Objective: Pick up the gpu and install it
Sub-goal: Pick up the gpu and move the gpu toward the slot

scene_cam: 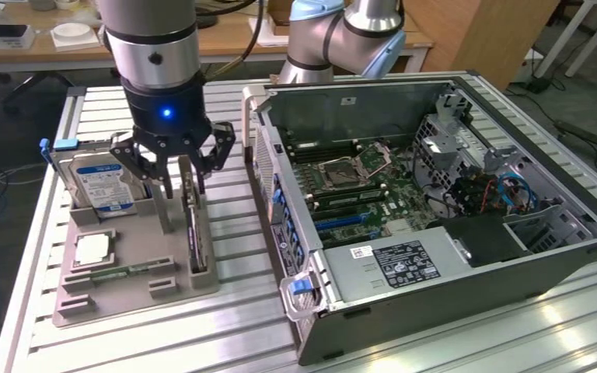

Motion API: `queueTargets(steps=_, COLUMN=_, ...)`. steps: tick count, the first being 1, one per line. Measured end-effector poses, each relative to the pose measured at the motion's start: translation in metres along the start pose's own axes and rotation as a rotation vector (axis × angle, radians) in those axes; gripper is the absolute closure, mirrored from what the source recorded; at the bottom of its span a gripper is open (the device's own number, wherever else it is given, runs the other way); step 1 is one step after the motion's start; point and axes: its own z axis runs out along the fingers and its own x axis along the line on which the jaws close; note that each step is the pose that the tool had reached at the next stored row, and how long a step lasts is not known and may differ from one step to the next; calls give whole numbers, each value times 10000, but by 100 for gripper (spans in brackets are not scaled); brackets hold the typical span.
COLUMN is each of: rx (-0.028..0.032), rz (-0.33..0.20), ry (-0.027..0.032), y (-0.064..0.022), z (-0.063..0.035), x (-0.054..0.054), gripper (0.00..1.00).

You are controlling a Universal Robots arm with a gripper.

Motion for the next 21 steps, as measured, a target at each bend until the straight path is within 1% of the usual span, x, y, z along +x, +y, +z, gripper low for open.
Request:
queueTargets(steps=5, rx=4, rz=303, ry=-26, y=-24, z=62, x=0, gripper=53)
queueTargets(steps=13, rx=21, rz=331, ry=-27, y=-44, z=140, x=2, gripper=53)
queueTargets(steps=15, rx=21, rz=326, ry=-27, y=-51, z=172, x=1, gripper=53)
queueTargets(steps=16, rx=21, rz=297, ry=-22, y=-54, z=189, x=1, gripper=53)
queueTargets(steps=20, rx=21, rz=-1, ry=40, y=-63, z=260, x=3, gripper=53)
queueTargets(steps=21, rx=28, rz=-49, ry=46, y=-63, z=275, x=3, gripper=53)
